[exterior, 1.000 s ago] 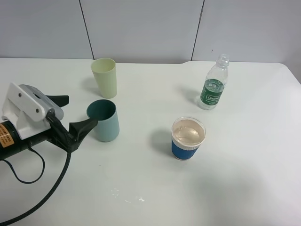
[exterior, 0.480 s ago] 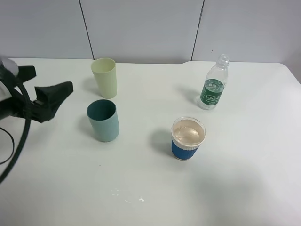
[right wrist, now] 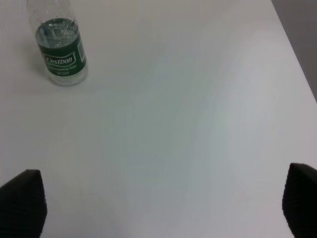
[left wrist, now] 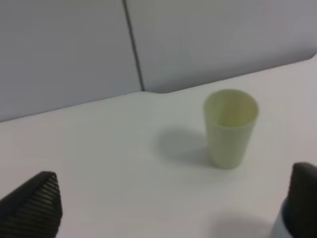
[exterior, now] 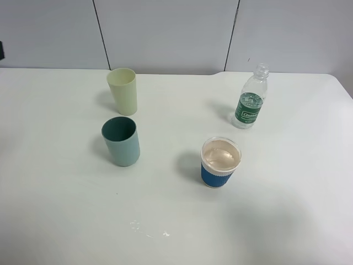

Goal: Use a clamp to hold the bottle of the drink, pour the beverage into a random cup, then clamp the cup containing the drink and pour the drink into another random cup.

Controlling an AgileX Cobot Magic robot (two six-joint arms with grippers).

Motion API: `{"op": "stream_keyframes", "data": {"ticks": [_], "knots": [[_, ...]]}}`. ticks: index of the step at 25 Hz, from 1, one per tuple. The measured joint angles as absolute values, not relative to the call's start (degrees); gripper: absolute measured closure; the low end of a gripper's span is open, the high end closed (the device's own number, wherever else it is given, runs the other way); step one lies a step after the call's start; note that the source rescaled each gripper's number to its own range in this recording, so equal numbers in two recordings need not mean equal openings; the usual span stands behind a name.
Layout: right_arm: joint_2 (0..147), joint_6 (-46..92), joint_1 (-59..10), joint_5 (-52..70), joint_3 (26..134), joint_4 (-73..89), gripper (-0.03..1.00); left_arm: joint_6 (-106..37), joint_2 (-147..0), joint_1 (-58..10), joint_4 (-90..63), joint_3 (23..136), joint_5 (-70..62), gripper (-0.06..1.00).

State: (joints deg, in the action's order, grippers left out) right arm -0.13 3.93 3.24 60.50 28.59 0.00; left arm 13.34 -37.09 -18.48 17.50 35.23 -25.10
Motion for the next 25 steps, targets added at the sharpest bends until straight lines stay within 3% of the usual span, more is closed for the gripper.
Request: {"op": "stream_keyframes", "data": {"ticks": [6,14,25], "knots": [[-0.13,3.93,3.24,60.5,28.59,0.0,-0.03,10.83,-31.1,-18.48,19.13,40.5,-40.12,0.21],[-0.13,3.93,3.24,60.5,28.59,0.0,-0.03,11.67,-22.77,-18.48,20.02,42.63,-51.53,-0.03],[-0.13,3.93,3.24,60.5,28.59,0.0,-0.03,17.13,-13.81,-18.48,20.83,42.97,-61.93,-0.03]]}}
